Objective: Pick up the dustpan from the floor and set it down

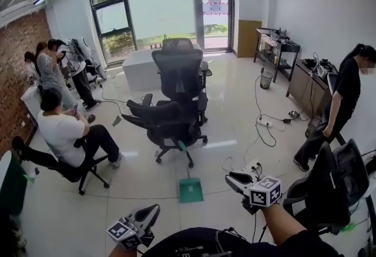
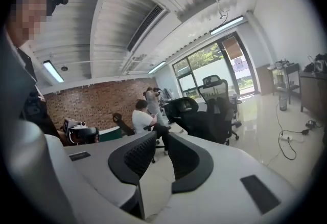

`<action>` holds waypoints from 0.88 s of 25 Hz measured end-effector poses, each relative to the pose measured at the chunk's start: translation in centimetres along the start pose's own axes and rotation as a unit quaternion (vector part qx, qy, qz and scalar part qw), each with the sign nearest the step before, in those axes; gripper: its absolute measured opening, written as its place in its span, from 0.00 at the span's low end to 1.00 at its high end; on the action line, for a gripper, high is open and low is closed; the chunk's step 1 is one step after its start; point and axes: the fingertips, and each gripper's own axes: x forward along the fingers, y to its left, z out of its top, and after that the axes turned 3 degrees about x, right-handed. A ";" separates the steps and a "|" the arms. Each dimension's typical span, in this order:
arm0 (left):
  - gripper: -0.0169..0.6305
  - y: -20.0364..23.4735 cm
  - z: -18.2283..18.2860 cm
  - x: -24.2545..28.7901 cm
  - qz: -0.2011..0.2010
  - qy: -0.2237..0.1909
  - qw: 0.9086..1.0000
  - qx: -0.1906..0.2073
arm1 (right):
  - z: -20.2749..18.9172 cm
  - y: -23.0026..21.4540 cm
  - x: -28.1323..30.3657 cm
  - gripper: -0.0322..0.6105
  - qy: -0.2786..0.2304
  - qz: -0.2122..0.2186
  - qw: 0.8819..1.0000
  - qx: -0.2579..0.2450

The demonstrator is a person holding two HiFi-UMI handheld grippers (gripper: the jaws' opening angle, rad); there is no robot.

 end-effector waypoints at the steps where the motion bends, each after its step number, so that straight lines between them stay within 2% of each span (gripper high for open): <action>1: 0.05 -1.1 0.1 -0.8 0.005 -0.001 1.000 0.003 | -0.1 0.7 -0.9 0.21 -0.002 0.002 1.000 0.000; 6: 0.05 -4.9 -0.2 -6.8 0.025 -0.012 1.000 0.006 | -1.3 6.6 -4.2 0.21 -0.009 0.007 1.000 -0.019; 16: 0.05 -10.3 -2.2 -28.2 0.010 0.002 1.000 0.011 | -7.6 26.1 -7.9 0.21 -0.033 -0.024 0.999 -0.014; 19: 0.05 -11.0 -3.2 -35.4 0.013 0.005 1.000 0.002 | -10.7 32.9 -8.0 0.15 -0.034 -0.028 0.999 -0.011; 22: 0.05 -12.9 -2.6 -40.1 0.014 -0.001 1.000 -0.004 | -11.5 37.8 -9.3 0.09 -0.036 -0.035 0.999 -0.012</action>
